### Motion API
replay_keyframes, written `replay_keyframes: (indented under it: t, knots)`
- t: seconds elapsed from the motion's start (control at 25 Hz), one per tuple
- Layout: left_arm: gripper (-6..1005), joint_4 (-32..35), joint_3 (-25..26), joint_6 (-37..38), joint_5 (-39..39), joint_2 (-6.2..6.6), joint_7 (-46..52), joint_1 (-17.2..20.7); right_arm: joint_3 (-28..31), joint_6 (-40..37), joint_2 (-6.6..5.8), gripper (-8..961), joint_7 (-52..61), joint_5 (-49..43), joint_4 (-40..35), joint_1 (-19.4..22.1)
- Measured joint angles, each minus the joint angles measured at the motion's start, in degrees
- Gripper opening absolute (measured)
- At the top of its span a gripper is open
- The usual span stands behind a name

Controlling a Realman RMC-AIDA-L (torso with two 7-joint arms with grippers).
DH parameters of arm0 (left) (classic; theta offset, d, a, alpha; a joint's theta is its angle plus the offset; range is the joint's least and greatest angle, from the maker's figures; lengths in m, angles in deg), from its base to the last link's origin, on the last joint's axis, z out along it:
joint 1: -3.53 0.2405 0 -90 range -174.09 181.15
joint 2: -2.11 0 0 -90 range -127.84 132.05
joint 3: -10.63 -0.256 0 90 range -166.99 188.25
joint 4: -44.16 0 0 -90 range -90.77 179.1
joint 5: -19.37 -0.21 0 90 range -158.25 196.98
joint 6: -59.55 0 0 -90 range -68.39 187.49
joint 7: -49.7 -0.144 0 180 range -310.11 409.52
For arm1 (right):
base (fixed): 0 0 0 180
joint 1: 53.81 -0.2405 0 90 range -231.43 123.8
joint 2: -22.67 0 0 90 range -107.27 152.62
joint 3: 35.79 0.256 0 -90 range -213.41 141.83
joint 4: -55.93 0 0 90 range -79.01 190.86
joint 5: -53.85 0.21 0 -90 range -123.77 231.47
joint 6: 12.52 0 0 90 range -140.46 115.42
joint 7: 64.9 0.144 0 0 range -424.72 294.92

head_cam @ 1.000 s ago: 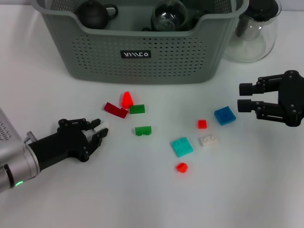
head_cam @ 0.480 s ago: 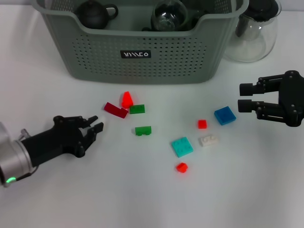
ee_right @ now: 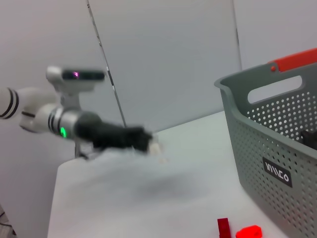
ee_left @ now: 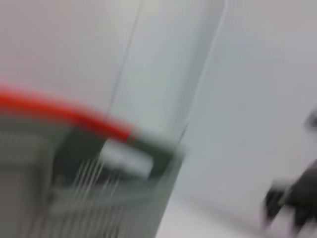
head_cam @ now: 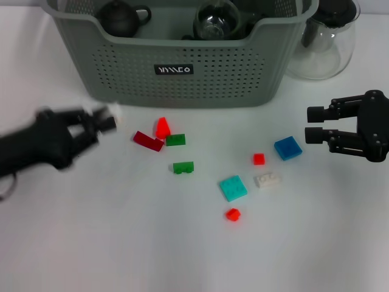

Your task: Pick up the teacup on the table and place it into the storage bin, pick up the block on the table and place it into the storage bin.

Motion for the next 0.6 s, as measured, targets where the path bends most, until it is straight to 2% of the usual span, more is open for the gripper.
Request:
replay_keyframes:
  t: [0.16,0.28,0.4,0.48,0.52,0.6]
  knots:
    - [181,4.91,1.73,8.56,7.24,1.64,12.86,-4.22,0.01,0.01,0.0,413,-0.05,0.0,-0.01,-0.02]
    - [189,10.12,0.54,8.05,12.15,2.84,24.51,-9.62,0.01,0.0,0.0,414,-0.09,0.0,-0.07,-0.11]
    - [198,14.3,-1.95,3.45,11.88,4.76,35.27,-16.95,0.0,0.01,0.01,414,-0.07,0.0,-0.1,-0.24]
    - [203,15.55,-7.36,-2.69,11.28,6.35,41.4,-20.9,0.01,-0.01,0.05,414,-0.06,-0.01,-0.1,-0.26]
    - [206,15.76,-12.38,-6.68,10.97,7.27,44.46,-22.71,0.0,0.0,0.06,414,-0.07,0.0,-0.1,-0.29]
    - [212,15.83,-19.89,-13.37,10.09,8.2,48.8,-25.02,0.0,0.0,0.1,414,-0.13,0.0,-0.1,-0.34]
